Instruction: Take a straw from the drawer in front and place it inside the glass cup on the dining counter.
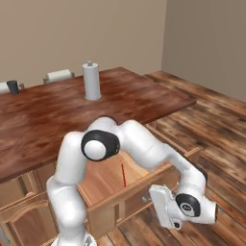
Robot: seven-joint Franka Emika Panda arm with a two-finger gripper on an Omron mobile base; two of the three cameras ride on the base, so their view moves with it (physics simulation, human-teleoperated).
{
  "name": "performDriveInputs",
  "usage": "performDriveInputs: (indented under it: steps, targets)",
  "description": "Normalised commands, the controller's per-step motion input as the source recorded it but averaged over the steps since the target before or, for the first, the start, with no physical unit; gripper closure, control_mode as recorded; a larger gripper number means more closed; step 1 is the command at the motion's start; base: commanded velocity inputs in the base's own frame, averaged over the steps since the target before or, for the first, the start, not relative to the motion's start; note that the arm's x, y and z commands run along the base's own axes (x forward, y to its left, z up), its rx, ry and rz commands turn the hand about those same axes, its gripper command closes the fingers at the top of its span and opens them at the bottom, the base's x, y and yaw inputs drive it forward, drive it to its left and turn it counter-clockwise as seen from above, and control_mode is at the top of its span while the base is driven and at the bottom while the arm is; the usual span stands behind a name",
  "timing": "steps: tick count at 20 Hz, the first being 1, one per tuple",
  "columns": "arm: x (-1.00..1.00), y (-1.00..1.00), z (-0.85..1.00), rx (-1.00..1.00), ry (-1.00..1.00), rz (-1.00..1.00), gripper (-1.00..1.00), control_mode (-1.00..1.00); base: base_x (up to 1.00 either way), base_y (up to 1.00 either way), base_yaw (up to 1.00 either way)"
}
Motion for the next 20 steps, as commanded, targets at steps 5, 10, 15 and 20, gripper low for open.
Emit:
performDriveInputs:
  steps: [5,10,15,20]
  targets:
    - [0.01,0.5,1.0,-0.52,0.0,0.2,-1.0,-1.0,0.0,0.0,0.0]
    - [0.04,0.28,1.0,-0.42,0.03,0.2,-1.0,-1.0,0.0,0.0,0.0]
    - [0.11,0.42,1.0,-0.29,0.14,0.23,-1.0,-1.0,0.0,0.0,0.0]
    - [0.52,0.7,0.13,-0.31,0.24,0.23,-1.0,-1.0,0.0,0.0,0.0]
